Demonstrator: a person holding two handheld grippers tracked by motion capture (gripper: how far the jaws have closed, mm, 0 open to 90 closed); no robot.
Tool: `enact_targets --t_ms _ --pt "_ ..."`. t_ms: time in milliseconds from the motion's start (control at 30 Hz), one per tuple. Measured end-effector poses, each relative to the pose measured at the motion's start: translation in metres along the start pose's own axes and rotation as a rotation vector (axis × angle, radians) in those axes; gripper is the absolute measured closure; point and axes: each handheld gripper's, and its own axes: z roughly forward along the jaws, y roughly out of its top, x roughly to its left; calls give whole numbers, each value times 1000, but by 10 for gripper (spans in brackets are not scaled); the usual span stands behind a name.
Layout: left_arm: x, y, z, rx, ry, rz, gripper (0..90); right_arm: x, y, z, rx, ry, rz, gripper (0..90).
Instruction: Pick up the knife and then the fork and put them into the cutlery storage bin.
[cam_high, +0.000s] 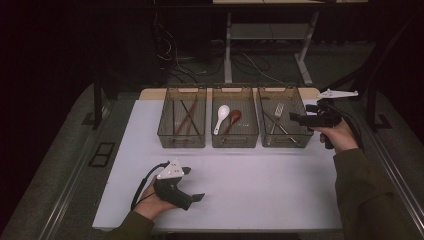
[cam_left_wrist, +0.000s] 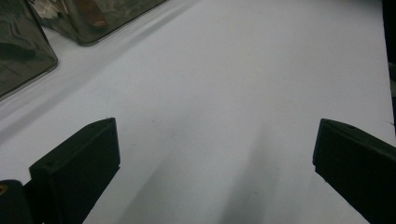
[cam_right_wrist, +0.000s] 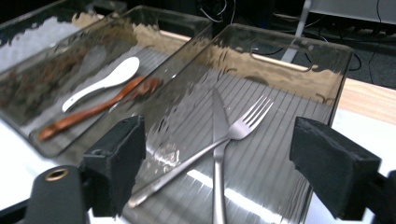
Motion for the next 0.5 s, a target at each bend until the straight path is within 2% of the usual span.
enact_targets --t_ms 100,300,433,500 --pt "1 0 -1 1 2 -2 1 7 -8 -5 -5 3 -16 168" --pt "3 -2 -3 -6 0 -10 0 24 -23 -14 -13 45 -27 146" --pt "3 -2 -4 -8 -3 -26 0 36 -33 -18 -10 59 -52 146" --pt "4 -1 -5 -7 -2 -20 0 43 -38 -20 -8 66 -65 143"
